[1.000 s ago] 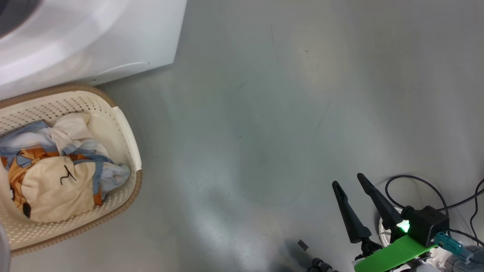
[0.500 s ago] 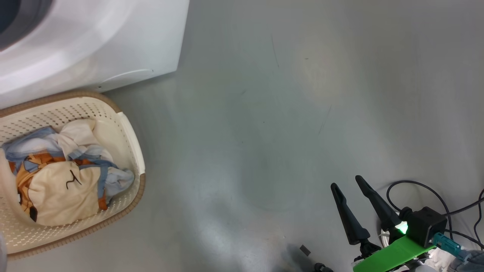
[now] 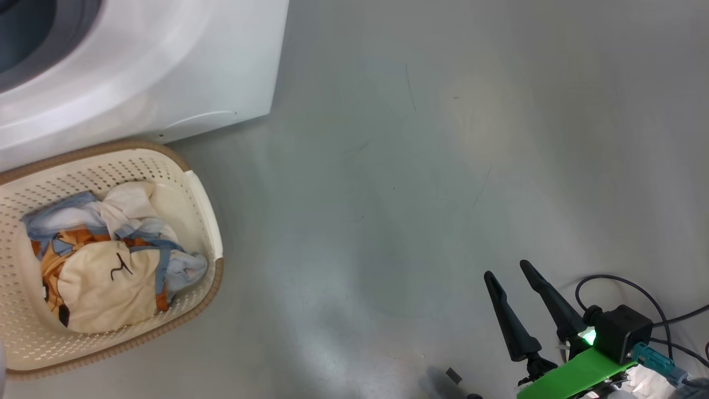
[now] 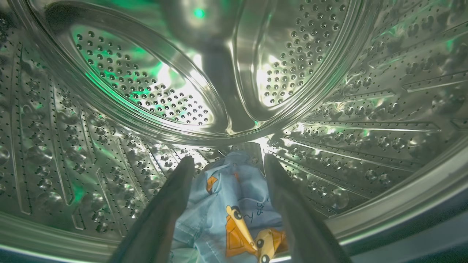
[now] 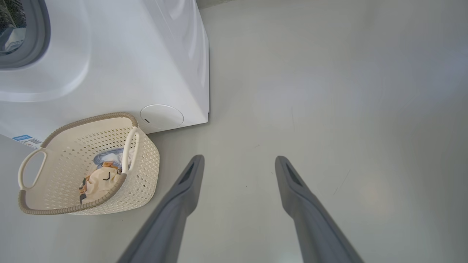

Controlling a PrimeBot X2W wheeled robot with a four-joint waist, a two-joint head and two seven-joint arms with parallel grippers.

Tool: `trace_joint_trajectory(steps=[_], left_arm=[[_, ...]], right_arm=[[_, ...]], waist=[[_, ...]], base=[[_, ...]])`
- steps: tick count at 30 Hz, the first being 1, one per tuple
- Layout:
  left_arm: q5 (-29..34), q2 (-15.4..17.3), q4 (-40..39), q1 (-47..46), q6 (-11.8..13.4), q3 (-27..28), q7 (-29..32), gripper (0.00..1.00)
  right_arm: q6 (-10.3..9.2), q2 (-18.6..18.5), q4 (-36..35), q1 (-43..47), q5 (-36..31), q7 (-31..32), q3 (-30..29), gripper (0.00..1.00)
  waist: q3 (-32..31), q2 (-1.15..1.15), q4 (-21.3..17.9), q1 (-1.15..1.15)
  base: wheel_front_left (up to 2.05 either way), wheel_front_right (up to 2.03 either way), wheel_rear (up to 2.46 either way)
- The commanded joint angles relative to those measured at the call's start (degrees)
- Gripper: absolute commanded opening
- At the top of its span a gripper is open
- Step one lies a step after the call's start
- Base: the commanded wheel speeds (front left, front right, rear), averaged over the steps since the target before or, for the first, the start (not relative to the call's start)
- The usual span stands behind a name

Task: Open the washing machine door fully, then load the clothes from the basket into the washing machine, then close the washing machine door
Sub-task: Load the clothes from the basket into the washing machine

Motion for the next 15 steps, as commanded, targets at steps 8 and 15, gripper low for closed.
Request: trace_joint_trajectory(steps=[8, 15], left_arm=[[-0.9, 1.4, 1.5, -0.5, 1.6, -0.1, 0.7, 1.0], [-2.6, -0.1, 2.4, 1.9, 2.1, 0.3, 0.8, 1.0]], right_arm=[[0.09, -0.9, -0.3, 1.4, 0.7, -0.7, 1.7, 1.0], [0.09, -1.4, 0.0, 1.2, 0.7, -0.7, 1.7, 1.0]], waist=[[-1.7, 0.0, 0.6, 0.0], [-4.2, 0.0, 1.7, 0.0]], base=[[0.0, 0.0, 0.0], [0.0, 0.0, 0.0]])
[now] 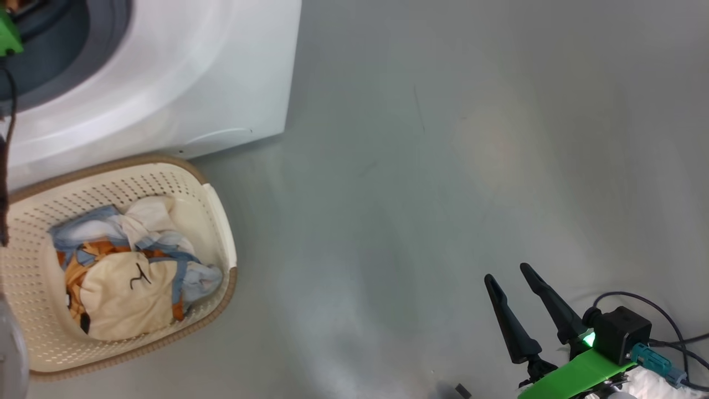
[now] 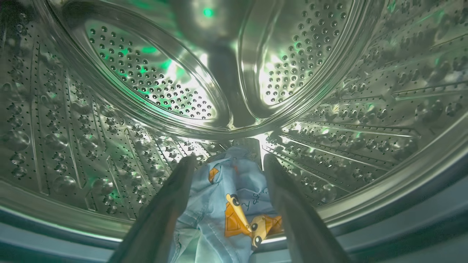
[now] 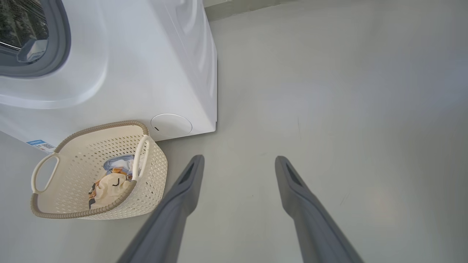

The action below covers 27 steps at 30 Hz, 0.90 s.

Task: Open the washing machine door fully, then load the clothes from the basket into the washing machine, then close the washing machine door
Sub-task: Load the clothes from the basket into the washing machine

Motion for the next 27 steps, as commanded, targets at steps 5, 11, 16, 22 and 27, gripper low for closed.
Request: trace_joint_trajectory(steps=[5, 11, 16, 22, 27], left_arm=[[-1.4, 0.6, -0.8, 2.6, 0.9, 0.4, -0.4, 1.0], [-2.8, -0.9, -0.6, 5.0, 0.9, 0.7, -1.1, 1.0], [-4.1, -2.1, -0.6, 6.8, 0.4, 1.2, -1.7, 1.0], [-5.5, -3.1, -1.3, 10.0, -0.9, 1.6, -2.2, 1.0], [-6.2, -3.9, -2.7, 12.0, -1.7, 1.4, -2.3, 1.0]], right_arm=[[0.09, -1.2, -0.7, 1.0, 0.6, -0.7, 1.2, 1.0], [0.09, -1.2, -0.4, 0.9, 0.5, -0.7, 0.8, 1.0], [0.09, -0.9, -0.2, 0.6, 0.4, -0.7, 0.7, 1.0], [0.09, -0.5, 0.4, 0.3, 0.4, -0.7, 0.5, 1.0], [0.09, -0.4, 0.4, -0.2, 0.2, -0.7, 0.1, 1.0]], waist=[[-2.0, 0.0, 1.4, 0.0], [-4.1, 0.0, 2.9, 0.0], [-5.4, 0.0, 3.9, 0.0], [-7.4, 0.0, 5.5, 0.0], [-7.8, 0.0, 6.8, 0.0]], base=[[0.0, 0.0, 0.0], [0.0, 0.0, 0.0], [0.0, 0.0, 0.0], [0.0, 0.0, 0.0], [0.0, 0.0, 0.0]])
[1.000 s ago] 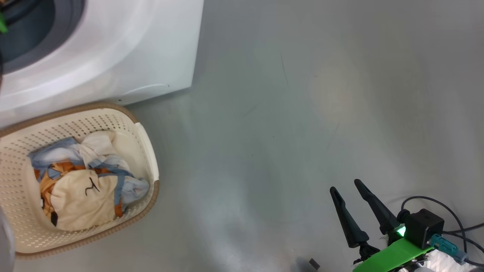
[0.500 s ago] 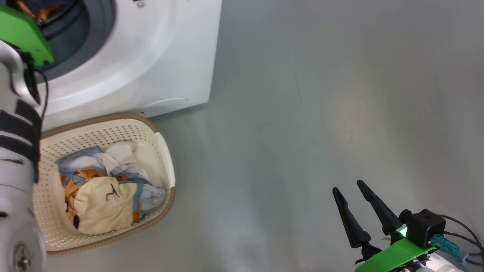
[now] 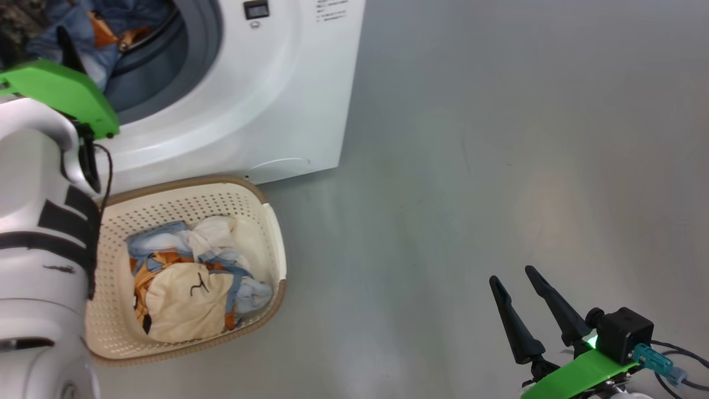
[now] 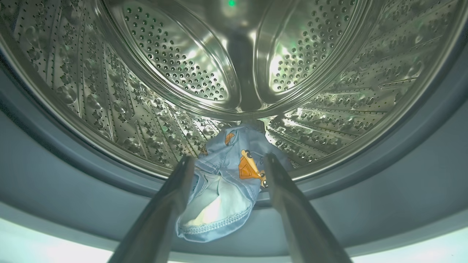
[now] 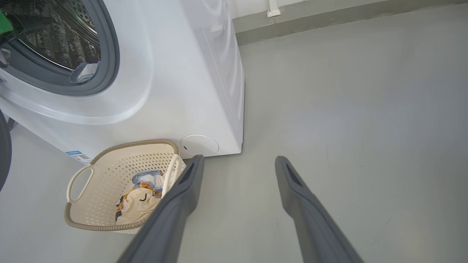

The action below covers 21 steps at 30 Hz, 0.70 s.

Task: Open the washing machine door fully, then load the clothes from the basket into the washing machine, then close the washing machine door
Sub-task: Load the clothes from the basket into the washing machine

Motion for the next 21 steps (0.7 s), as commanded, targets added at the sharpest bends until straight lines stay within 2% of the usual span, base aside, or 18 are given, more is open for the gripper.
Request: trace_joint_trajectory(steps=[1, 21], left_arm=[[-0.6, 1.5, -2.1, 0.9, -0.5, 0.3, -0.7, 1.0], [-2.9, -1.9, -14.9, 13.6, -6.5, -1.0, -0.7, 1.0]], right_arm=[[0.09, -0.5, -1.0, -0.2, 0.2, -0.7, 0.8, 1.0], [0.09, -0.1, -0.9, -1.6, -0.6, -0.7, -1.5, 1.0]], waist=[[-0.4, 0.0, 0.9, 0.0], [-4.1, 0.0, 5.4, 0.0]], base=[[0.0, 0.0, 0.0], [0.0, 0.0, 0.0]])
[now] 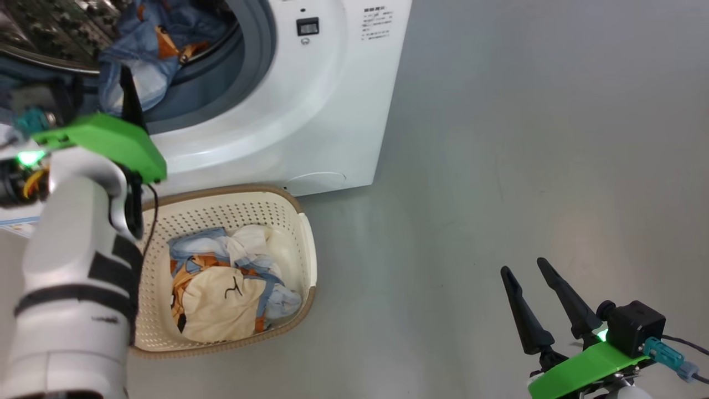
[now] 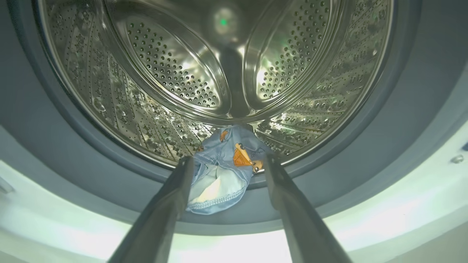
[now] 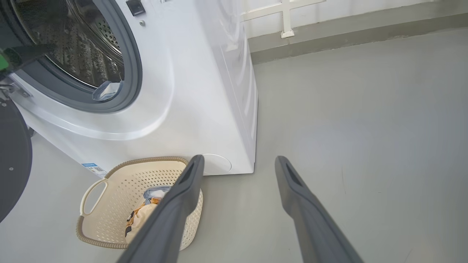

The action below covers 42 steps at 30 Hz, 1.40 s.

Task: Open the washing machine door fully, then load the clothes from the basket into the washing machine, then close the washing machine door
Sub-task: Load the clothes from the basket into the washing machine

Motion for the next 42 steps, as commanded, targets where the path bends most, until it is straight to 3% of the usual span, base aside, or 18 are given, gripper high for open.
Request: trace_joint_trajectory(steps=[1, 20, 42], left_arm=[[-0.2, 1.6, -2.5, 2.2, -0.4, 0.5, -0.4, 1.0], [-4.3, -0.1, -16.4, 20.5, -4.5, -0.1, -0.4, 1.0], [-6.6, -0.3, -37.5, 43.9, -1.9, -1.0, -0.4, 1.0]], right_arm=[[0.09, -0.4, -1.2, -0.8, -0.5, -0.7, 0.7, 1.0], [0.09, 0.3, -1.2, 1.0, -0.8, -0.7, -0.9, 1.0], [0.09, -0.4, -1.4, 2.1, -1.0, -0.7, -1.0, 1.0]], waist=[[-0.6, 0.0, 0.4, 0.0], [-4.5, 0.0, 3.2, 0.0], [-6.8, 0.0, 3.9, 0.0]], base=[[0.0, 0.0, 0.0], [0.0, 0.0, 0.0], [0.0, 0.0, 0.0]])
